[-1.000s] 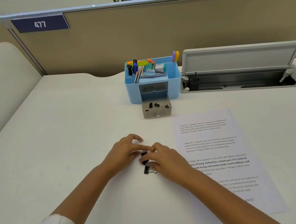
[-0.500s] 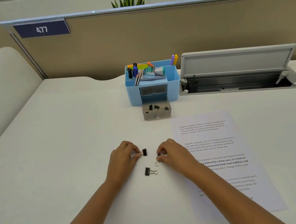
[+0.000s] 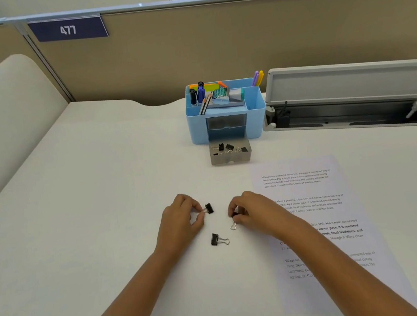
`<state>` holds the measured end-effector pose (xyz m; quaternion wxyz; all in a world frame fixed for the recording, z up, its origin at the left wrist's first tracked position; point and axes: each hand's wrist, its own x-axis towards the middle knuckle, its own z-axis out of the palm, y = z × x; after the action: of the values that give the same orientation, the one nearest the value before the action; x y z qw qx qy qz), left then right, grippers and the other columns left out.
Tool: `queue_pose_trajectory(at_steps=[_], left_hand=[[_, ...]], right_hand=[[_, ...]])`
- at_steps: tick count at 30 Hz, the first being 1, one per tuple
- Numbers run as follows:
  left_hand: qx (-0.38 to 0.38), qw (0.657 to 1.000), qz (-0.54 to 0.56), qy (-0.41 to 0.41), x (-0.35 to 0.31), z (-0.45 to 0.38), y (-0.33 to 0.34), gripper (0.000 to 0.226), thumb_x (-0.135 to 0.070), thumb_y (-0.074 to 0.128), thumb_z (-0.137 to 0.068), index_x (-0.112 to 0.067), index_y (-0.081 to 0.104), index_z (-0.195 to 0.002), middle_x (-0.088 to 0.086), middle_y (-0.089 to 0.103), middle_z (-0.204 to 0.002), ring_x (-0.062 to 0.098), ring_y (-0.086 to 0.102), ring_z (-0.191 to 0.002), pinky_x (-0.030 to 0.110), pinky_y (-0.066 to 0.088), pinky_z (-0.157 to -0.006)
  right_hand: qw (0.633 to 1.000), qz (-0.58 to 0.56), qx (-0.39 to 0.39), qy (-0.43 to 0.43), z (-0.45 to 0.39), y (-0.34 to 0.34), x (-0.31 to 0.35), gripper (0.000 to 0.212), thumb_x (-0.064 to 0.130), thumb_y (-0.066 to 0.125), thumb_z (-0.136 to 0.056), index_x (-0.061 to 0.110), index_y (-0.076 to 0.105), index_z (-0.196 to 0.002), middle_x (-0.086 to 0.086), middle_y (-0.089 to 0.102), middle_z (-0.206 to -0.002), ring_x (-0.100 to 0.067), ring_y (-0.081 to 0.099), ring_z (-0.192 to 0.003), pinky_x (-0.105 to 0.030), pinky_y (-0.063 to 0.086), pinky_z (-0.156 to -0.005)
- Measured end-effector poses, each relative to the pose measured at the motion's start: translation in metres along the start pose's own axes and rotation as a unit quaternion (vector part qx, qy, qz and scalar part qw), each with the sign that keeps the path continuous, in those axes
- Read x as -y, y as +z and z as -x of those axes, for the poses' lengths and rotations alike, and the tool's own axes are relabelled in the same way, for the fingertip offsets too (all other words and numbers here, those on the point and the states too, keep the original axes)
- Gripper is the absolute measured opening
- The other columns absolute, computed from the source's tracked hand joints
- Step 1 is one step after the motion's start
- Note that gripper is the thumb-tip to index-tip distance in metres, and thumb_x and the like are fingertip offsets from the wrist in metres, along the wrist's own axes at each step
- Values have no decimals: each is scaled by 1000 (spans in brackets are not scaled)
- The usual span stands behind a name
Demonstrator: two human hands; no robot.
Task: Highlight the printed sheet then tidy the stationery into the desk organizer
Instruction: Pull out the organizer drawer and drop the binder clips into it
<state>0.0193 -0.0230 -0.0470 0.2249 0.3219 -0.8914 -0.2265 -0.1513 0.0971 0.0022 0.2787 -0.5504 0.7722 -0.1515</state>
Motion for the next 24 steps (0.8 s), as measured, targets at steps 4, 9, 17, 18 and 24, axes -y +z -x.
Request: queue_pose_trajectory(at_steps=[4, 9, 17, 18, 24], left_hand=[[-13, 1000, 8, -9, -2, 0, 0, 27, -40, 44, -74, -18, 59, -79, -10, 52, -85, -5, 41, -56, 21, 38, -64], [-10, 1000, 2, -10, -3, 0, -1, 27, -39, 44, -73, -19, 59, -80, -13, 48, -85, -3, 47, -61, 22, 38, -64], [-16, 1000, 0, -5, -2, -1, 0, 25, -37, 45, -75, -17, 60, -80, -10, 50, -85, 4, 41, -59, 19, 37, -63], [-16, 1000, -2, -3, -3, -1, 0, 25, -36, 45, -75, -17, 60, -80, -11, 50, -85, 3, 41, -62, 18, 36, -62], [-25, 1000, -6, 1, -5, 1, -2, 18, -31, 48, -77, -17, 60, -80, -8, 54, -85, 1, 40, -66, 22, 38, -65]], right_hand=[[999, -9, -29, 25, -4, 2, 3, 12, 18, 54, -89, 14, 62, -97, 3, 55, -90, -13, 51, -78, -27, 41, -71], [996, -79, -40, 19, 1, -1, 0, 19, 30, 59, -88, 21, 61, -105, 4, 56, -85, -3, 48, -68, -25, 40, -68], [996, -63, -44, 49, -6, -2, -2, 24, 21, 70, -80, 16, 64, -102, 2, 50, -95, -8, 47, -78, -20, 37, -72], [996, -59, -52, 51, -9, -7, -1, 24, 22, 70, -80, 16, 64, -102, 2, 49, -95, -8, 48, -79, -21, 37, -72], [983, -33, -173, 46, -47, -58, 7, 28, 28, 67, -82, 16, 63, -108, 0, 56, -105, -13, 54, -88, -29, 47, -81]])
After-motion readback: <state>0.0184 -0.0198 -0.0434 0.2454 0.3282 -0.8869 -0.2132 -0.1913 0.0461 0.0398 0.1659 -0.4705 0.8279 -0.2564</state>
